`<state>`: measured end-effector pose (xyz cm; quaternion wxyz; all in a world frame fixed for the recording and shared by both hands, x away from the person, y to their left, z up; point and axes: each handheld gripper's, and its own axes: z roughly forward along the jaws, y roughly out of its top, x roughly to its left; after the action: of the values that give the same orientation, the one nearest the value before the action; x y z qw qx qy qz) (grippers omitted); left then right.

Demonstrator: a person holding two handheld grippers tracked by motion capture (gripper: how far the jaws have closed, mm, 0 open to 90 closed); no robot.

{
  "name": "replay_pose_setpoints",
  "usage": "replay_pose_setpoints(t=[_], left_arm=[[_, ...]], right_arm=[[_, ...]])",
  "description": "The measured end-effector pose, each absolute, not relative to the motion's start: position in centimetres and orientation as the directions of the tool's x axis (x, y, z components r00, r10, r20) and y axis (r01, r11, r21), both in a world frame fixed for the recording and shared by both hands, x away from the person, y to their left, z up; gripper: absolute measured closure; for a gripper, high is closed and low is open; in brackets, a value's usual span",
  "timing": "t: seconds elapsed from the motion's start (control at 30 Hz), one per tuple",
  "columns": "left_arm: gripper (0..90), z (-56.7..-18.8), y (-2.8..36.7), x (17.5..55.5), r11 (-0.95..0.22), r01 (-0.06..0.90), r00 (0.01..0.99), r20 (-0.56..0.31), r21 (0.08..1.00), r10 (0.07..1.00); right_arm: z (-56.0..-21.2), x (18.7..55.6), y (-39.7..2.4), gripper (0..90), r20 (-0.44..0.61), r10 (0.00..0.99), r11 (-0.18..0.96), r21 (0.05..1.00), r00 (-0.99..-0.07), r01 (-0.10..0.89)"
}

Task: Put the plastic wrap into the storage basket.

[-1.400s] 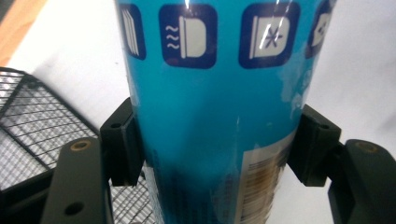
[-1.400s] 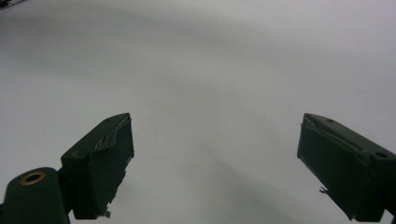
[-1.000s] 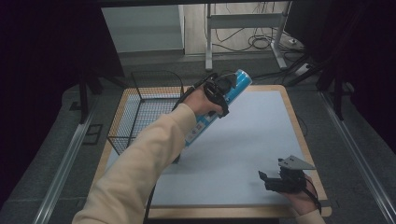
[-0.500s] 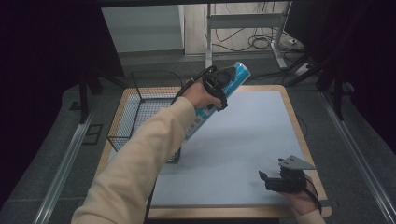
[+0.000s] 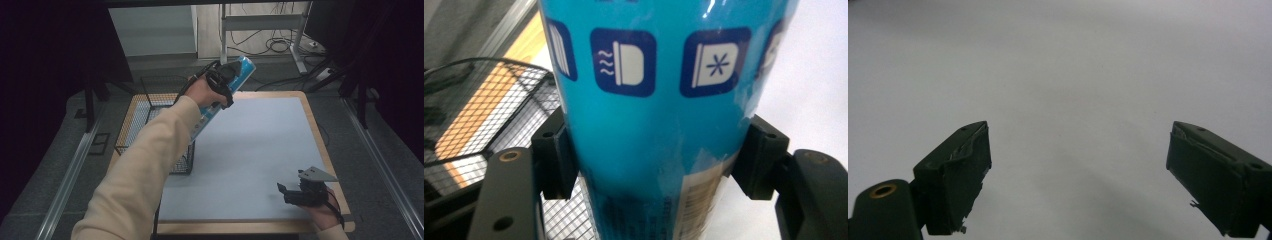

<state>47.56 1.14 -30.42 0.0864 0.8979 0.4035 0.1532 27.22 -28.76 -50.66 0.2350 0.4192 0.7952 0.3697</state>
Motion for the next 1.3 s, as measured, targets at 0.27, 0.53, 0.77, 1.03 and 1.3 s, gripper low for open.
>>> replay_pose_setpoints(t=[0.27,0.53,0.77,1.03,1.3], left_arm=[[31.4,-30.8,3.0,48.2,-0.635,0.719,0.6,0.209,0.281,0.772],[31.4,-31.9,5.1,48.8,-0.606,0.749,0.57,0.207,0.268,0.795],[31.4,-33.2,6.9,49.2,-0.581,0.771,0.545,0.202,0.26,0.814],[31.4,-34.6,8.6,49.7,-0.556,0.793,0.52,0.198,0.25,0.831],[31.3,-35.9,10.0,50.2,-0.535,0.81,0.497,0.202,0.241,0.844]], right_arm=[[-50.6,27.2,-28.8,11.1,-0.063,0.843,0.372,0.786,-0.534,0.494],[-50.4,27.2,-29.0,11.1,-0.067,0.847,0.368,0.791,-0.528,0.489],[-50.4,27.2,-29.0,11.1,-0.072,0.846,0.369,0.794,-0.529,0.483],[-50.4,27.2,-29.0,11.2,-0.078,0.849,0.368,0.797,-0.522,0.479],[-50.4,27.2,-28.9,11.2,-0.076,0.849,0.366,0.799,-0.523,0.478]])
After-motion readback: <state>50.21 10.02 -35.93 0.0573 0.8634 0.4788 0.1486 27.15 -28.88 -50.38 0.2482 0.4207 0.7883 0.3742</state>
